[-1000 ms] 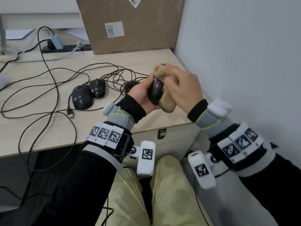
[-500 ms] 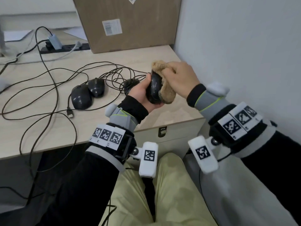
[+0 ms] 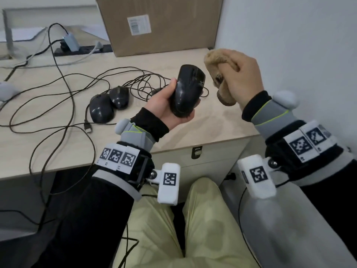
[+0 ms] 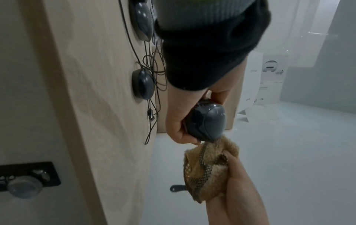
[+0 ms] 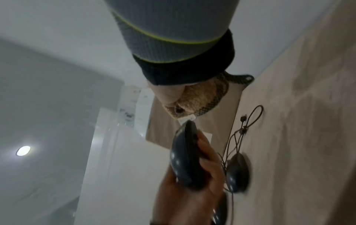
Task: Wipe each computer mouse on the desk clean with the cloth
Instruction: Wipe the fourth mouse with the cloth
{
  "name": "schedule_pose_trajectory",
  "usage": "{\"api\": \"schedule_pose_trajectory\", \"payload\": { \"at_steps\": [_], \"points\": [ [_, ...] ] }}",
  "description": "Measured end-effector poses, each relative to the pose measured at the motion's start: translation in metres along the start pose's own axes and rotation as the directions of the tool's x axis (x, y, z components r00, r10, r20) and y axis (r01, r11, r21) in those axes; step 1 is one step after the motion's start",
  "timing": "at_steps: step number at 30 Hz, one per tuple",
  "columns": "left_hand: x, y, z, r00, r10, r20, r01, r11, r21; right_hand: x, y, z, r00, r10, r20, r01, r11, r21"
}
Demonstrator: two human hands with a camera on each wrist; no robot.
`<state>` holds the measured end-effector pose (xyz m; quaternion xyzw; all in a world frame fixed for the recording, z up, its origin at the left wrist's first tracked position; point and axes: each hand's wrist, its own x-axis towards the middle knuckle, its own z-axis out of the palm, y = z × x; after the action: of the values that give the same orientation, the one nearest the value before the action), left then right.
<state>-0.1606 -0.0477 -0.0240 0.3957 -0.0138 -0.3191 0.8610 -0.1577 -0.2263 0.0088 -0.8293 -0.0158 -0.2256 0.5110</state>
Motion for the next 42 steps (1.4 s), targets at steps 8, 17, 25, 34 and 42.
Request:
{"api": "schedule_pose_trajectory", "payload": {
  "at_steps": [8, 17, 25, 34, 42],
  "points": [
    [0.003, -0.012, 0.012, 0.998, 0.009, -0.07, -0.007, 1.0, 0.023, -0.044, -0.004, 0.026, 0.926, -0.341, 0.161, 0.372, 0.897, -0.239],
    [-0.005, -0.014, 0.008, 1.0, -0.016, 0.008, 0.016, 0.998, 0.062, -0.008, 0.007, -0.002, 0.998, -0.054, 0.031, 0.059, 0.982, -0.181],
    [0.005, -0.02, 0.003, 0.997, 0.008, -0.079, -0.008, 1.0, 0.008, -0.051, 0.004, 0.021, 0.922, -0.361, 0.138, 0.382, 0.905, -0.185],
    [-0.002, -0.018, 0.008, 1.0, -0.007, 0.025, 0.006, 0.998, 0.057, -0.004, 0.013, -0.008, 0.999, -0.012, -0.034, 0.006, 0.987, -0.162],
    [0.006, -0.027, 0.014, 0.997, -0.016, -0.07, 0.018, 1.0, 0.021, -0.045, 0.008, 0.021, 0.937, -0.345, 0.05, 0.349, 0.922, -0.17]
  ]
}}
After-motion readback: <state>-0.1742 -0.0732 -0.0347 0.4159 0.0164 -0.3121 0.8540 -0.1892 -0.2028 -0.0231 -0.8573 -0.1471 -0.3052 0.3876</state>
